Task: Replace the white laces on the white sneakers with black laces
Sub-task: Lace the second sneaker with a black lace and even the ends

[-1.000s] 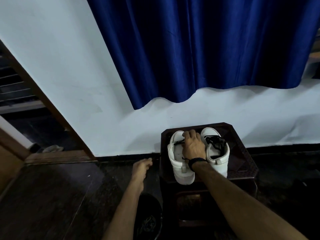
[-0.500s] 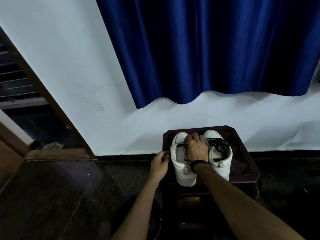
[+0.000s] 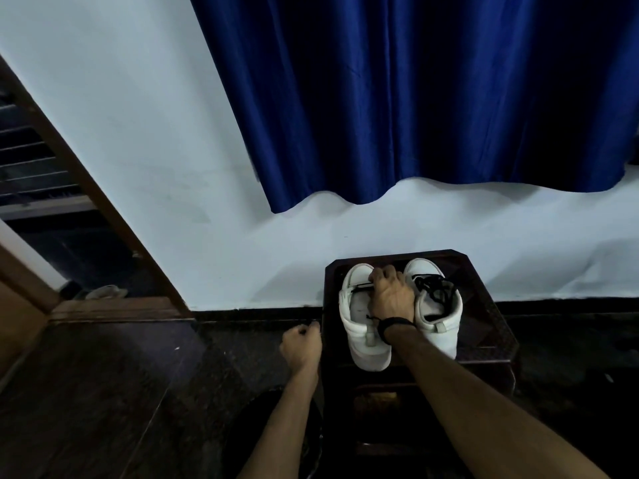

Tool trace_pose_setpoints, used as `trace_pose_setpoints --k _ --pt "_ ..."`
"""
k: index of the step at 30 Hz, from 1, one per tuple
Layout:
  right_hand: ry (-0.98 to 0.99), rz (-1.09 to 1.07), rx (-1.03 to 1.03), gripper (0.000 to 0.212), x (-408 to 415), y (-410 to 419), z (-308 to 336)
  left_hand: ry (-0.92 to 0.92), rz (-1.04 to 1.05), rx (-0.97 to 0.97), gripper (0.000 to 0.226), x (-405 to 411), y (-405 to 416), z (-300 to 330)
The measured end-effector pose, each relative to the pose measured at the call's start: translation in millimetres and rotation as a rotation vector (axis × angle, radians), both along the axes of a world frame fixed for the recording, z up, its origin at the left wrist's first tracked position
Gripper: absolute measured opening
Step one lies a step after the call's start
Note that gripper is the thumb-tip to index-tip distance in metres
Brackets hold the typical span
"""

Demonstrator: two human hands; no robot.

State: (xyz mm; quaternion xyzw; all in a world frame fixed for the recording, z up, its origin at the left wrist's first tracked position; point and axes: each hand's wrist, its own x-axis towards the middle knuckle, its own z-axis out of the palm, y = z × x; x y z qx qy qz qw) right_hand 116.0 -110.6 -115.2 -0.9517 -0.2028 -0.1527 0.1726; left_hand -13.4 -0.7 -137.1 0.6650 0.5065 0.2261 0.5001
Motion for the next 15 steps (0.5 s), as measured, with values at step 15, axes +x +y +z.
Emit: trace_pose_setpoints --k 15 --pt "-0.075 -0.021 0.023 0.037 2.7 -2.9 -1.4 0.078 -0.649 0.248 0.025 61.9 14.9 33.5"
